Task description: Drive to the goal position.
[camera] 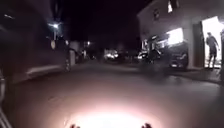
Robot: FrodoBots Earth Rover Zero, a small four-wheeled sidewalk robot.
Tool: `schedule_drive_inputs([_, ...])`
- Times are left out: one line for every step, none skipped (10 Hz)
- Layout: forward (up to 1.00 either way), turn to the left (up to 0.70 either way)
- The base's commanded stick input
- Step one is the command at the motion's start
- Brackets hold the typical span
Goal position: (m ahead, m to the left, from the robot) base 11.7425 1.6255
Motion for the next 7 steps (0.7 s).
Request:
schedule_drive_inputs([0.85,0.11])
schedule_drive_inputs([0.85,0.0])
schedule_drive_inputs([0.85,0.0])
schedule_drive_inputs([0.85,0.0])
schedule_drive_inputs([0.85,0.0])
schedule_drive_inputs([0.85,0.0])
schedule_drive_inputs([0.85,0.0])
